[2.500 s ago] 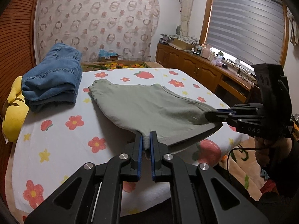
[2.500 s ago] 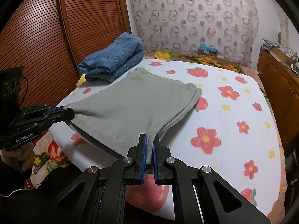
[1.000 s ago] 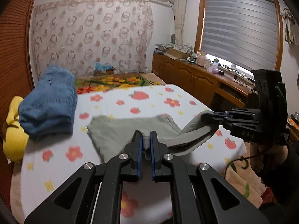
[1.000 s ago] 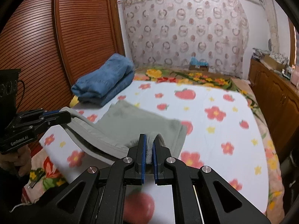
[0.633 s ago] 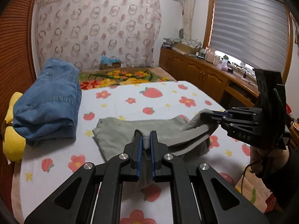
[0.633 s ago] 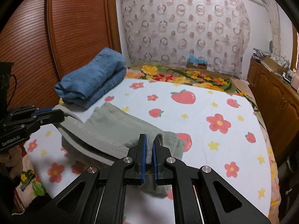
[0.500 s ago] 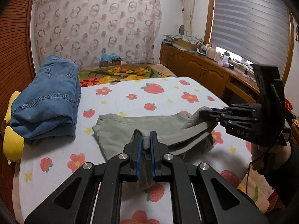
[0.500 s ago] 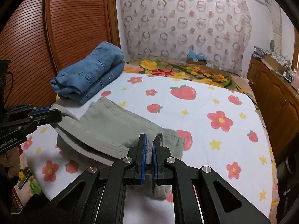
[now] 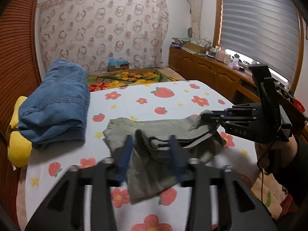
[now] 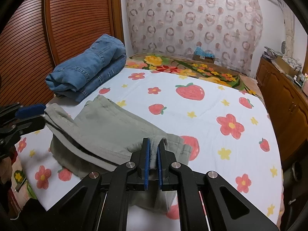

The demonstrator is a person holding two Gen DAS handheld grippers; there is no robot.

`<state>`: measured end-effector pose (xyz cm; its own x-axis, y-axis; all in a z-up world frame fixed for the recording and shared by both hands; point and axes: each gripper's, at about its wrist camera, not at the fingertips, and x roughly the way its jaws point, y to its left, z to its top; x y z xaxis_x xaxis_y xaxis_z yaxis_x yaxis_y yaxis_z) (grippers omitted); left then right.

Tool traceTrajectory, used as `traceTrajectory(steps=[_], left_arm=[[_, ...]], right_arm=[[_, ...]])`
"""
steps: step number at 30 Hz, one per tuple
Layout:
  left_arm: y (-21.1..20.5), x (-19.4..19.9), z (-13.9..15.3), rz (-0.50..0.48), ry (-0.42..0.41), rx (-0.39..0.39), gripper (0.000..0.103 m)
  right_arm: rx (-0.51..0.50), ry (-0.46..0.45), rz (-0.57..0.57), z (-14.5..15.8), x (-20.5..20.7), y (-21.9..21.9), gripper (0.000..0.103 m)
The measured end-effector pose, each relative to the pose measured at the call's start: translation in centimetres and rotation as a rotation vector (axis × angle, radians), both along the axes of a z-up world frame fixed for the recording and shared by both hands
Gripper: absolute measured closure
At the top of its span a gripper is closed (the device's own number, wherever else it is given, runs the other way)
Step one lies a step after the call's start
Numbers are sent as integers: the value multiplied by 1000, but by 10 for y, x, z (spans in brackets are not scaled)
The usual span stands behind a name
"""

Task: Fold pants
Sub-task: 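Open both grippers and release the folded garment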

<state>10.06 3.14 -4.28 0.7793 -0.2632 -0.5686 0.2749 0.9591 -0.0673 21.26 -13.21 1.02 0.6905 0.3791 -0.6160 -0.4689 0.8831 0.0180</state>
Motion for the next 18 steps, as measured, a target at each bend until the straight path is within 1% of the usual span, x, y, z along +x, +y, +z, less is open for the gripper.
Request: traceTrajectory(steps=[2, 5, 6, 7, 8, 10, 11, 15, 18], left_arm=[[5, 0, -1, 12, 1, -5, 54], [10, 2, -8, 20, 26, -15, 38], [12, 2, -11, 22, 35, -19, 35], [13, 3, -14, 23, 44, -21, 34], [14, 3, -17, 24, 50, -23, 32], [15, 2, -22, 28, 62, -30, 32], [15, 1, -25, 32, 67, -33, 32], [14, 2, -37, 52, 104, -19, 32], [17, 5, -46, 75, 126, -10, 32]], right_arm=[[-10, 3, -4, -1, 3, 2, 97], [-14, 7, -7, -1, 9, 3, 94], [-13, 8, -13, 0, 10, 2, 92], [-6, 10, -24, 2, 12, 1, 88], [9, 12, -36, 3, 14, -2, 81], [43, 23, -52, 5, 17, -10, 72], [55, 33, -55, 6, 18, -13, 70], [49, 34, -55, 7, 12, -24, 70], [35, 40, -22, 5, -1, -27, 70]])
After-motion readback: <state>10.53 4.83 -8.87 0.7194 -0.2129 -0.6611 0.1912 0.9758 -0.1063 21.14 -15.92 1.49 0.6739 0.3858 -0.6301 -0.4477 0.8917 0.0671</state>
